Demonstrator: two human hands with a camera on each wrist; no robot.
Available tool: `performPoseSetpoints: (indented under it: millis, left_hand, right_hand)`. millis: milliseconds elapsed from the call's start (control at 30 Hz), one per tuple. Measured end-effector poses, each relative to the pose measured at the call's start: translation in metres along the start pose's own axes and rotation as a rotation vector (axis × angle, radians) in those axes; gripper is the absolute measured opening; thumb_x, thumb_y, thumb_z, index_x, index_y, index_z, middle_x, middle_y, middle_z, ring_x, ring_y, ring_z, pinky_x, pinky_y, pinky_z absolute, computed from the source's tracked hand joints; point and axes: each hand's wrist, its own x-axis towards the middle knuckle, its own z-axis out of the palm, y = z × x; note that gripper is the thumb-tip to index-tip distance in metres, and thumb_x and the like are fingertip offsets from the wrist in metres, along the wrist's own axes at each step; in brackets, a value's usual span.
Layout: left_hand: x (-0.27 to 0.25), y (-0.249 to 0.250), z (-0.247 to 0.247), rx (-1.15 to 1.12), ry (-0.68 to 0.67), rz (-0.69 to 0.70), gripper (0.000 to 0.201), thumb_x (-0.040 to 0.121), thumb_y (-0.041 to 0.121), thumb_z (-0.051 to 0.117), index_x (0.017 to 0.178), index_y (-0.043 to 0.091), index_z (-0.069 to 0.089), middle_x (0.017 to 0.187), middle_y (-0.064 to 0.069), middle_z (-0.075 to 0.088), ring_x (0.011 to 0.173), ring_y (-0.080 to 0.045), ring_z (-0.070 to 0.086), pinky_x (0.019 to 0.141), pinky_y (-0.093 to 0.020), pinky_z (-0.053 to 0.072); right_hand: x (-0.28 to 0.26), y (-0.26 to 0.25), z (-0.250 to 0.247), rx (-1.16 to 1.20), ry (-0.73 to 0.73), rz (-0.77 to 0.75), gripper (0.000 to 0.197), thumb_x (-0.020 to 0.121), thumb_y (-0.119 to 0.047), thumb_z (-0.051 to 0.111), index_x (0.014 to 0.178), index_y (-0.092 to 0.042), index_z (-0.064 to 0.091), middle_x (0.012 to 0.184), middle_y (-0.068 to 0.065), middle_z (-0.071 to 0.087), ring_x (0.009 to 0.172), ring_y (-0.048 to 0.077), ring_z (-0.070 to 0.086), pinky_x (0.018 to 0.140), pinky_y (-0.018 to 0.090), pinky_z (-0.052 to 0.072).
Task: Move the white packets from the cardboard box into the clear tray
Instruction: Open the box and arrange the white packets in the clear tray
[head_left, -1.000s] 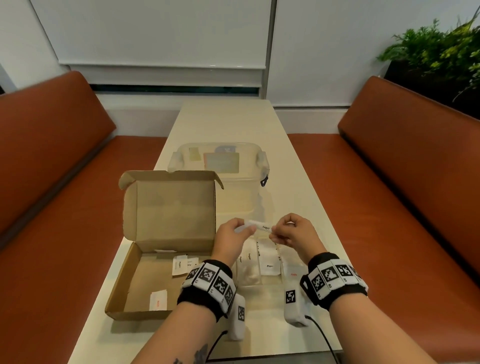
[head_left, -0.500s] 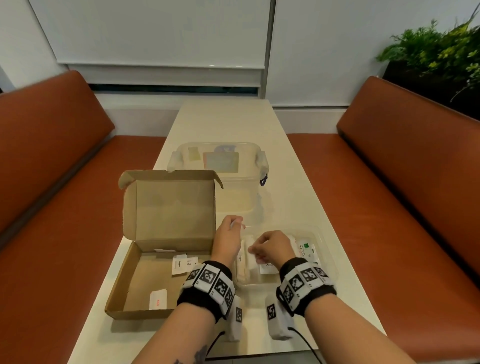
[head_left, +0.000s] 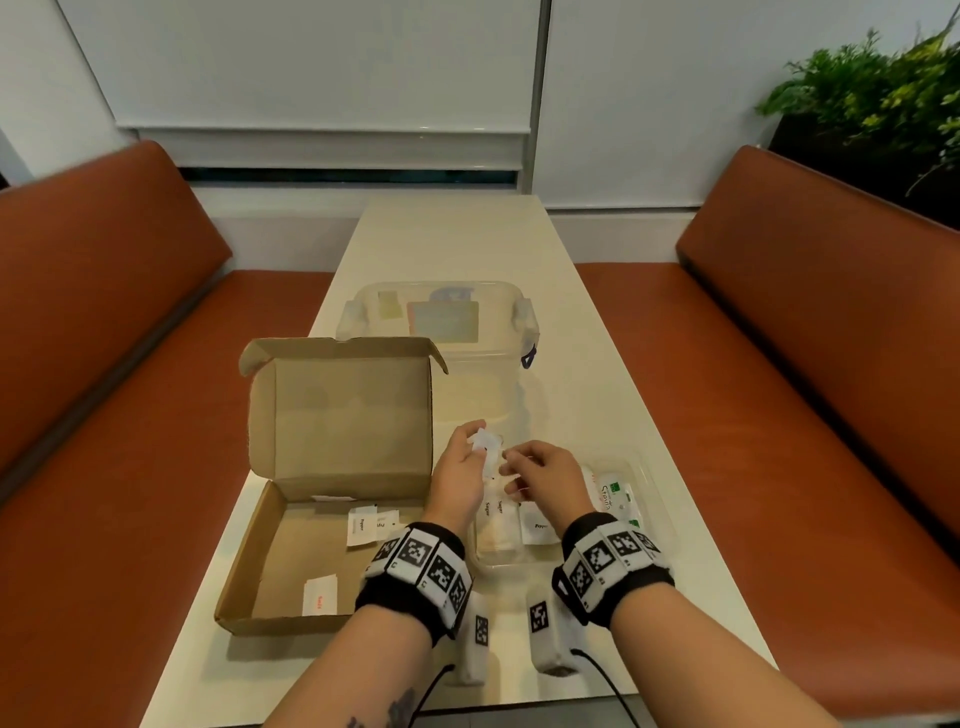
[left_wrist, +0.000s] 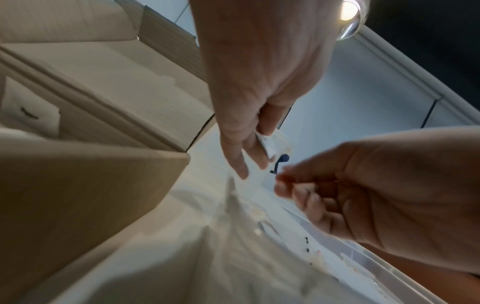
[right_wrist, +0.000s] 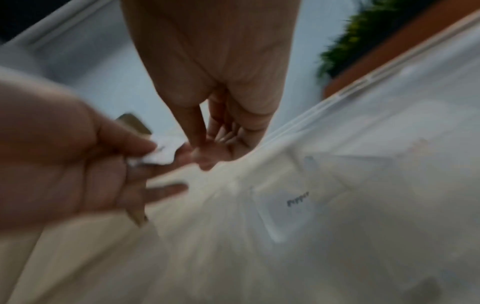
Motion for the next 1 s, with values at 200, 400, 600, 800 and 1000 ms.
performPoseSetpoints:
  millis: [200, 400, 600, 800, 1000]
  left_hand:
    - [-0.005, 0.013, 0.010, 0.025, -0.141, 0.003, 0.036, 0.100, 0.013, 0.038, 0.131, 0.027, 0.049, 0.129, -0.011, 0.054, 0.120, -0.023, 0.048, 0.101, -0.034, 0.040]
    - [-0.007, 0.016, 0.021, 0.177, -0.037, 0.124, 0.007, 0.090, 0.020, 0.063, 0.095, 0.020, 0.067, 0.091, 0.003, 0.067, 0.091, -0.014, 0.061, 0.081, -0.024, 0.049]
    - [-0.011, 0.011, 0.029, 0.209, 0.047, 0.093, 0.002, 0.085, 0.016, 0.068, 0.086, 0.017, 0.067, 0.081, 0.002, 0.066, 0.081, -0.014, 0.060, 0.072, -0.023, 0.046]
    - [-0.008, 0.003, 0.015, 0.714, 0.191, 0.081, 0.036, 0.088, -0.003, 0.046, 0.118, 0.013, 0.057, 0.116, -0.004, 0.056, 0.109, -0.022, 0.052, 0.089, -0.031, 0.046]
    - [-0.010, -0.008, 0.006, 0.767, 0.215, 0.003, 0.043, 0.090, -0.008, 0.037, 0.125, 0.008, 0.055, 0.117, -0.013, 0.062, 0.105, -0.027, 0.059, 0.087, -0.034, 0.051]
  right_hand:
    - [-0.002, -0.008, -0.020, 0.129, -0.034, -0.008, 0.005, 0.084, 0.000, 0.065, 0.086, -0.004, 0.063, 0.070, 0.006, 0.060, 0.057, 0.013, 0.057, 0.054, 0.019, 0.050]
    - [0.005, -0.009, -0.054, -0.280, 0.018, -0.157, 0.012, 0.084, -0.010, 0.068, 0.095, -0.008, 0.073, 0.076, -0.001, 0.067, 0.067, 0.002, 0.059, 0.060, 0.004, 0.044]
    - [0.004, -0.003, -0.066, -0.417, -0.012, -0.134, 0.008, 0.077, -0.016, 0.075, 0.082, -0.011, 0.072, 0.070, -0.003, 0.067, 0.064, 0.003, 0.058, 0.061, 0.010, 0.042]
    - [0.006, 0.000, -0.057, -0.849, -0.167, -0.094, 0.011, 0.078, -0.018, 0.075, 0.086, -0.009, 0.074, 0.081, 0.000, 0.069, 0.072, 0.009, 0.058, 0.068, 0.019, 0.043]
    - [0.006, 0.009, -0.035, -1.155, -0.226, -0.124, 0.011, 0.083, -0.012, 0.067, 0.093, -0.011, 0.073, 0.101, 0.008, 0.070, 0.095, 0.022, 0.064, 0.082, 0.026, 0.048]
